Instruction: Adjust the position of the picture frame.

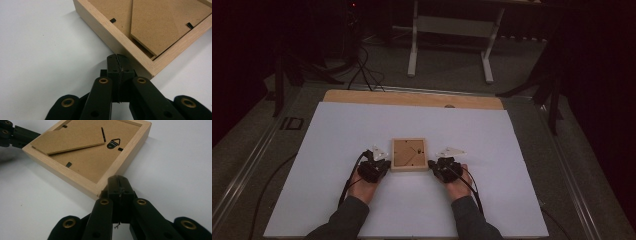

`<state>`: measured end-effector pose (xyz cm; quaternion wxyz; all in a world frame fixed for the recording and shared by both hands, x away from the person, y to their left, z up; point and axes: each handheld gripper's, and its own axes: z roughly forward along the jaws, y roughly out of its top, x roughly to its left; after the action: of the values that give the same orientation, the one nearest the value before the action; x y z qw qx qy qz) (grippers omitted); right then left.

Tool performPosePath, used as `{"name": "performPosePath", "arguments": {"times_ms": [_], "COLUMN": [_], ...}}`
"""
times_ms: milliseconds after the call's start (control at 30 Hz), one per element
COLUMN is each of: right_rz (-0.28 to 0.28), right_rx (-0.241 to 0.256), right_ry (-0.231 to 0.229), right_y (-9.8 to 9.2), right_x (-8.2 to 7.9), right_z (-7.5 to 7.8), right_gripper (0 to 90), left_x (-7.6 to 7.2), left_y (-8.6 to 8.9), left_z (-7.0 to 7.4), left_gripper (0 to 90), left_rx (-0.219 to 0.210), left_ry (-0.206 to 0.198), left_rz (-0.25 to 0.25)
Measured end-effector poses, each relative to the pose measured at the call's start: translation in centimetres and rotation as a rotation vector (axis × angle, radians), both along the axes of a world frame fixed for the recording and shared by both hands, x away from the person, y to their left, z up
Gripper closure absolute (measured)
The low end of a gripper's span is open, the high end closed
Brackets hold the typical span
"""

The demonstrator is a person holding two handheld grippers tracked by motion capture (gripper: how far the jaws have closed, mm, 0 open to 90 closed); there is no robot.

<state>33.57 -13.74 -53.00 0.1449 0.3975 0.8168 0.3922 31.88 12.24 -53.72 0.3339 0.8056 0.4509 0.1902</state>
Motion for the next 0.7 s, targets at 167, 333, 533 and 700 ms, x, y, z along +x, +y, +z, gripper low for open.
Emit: {"name": "performPosePath", "arguments": {"times_ms": [167, 333, 533, 700], "right_rz": [-0.007, -0.008, -0.004, -0.002], "right_rx": [0.0, 0.001, 0.004, 0.002], "right_ry": [0.0, 0.003, 0.003, 0.001], "right_y": [0.06, 0.11, 0.2, 0.32], "right_x": [-0.01, 0.08, 0.24, 0.27], "right_z": [0.0, 0.02, 0.0, -0.02], "right_gripper": [90.0, 90.0, 90.0, 90.0], "left_x": [0.18, 0.35, 0.52, 0.6], "left_y": [-0.04, 0.0, 0.11, 0.24], "left_z": [0.08, 0.09, 0.1, 0.08], "left_gripper": [89.7, 89.7, 89.7, 89.7], "left_rx": [0.008, 0.002, 0.0, -0.007], "left_ry": [0.002, 0.007, 0.011, 0.014], "left_rz": [-0.002, 0.003, 0.012, 0.02]}}
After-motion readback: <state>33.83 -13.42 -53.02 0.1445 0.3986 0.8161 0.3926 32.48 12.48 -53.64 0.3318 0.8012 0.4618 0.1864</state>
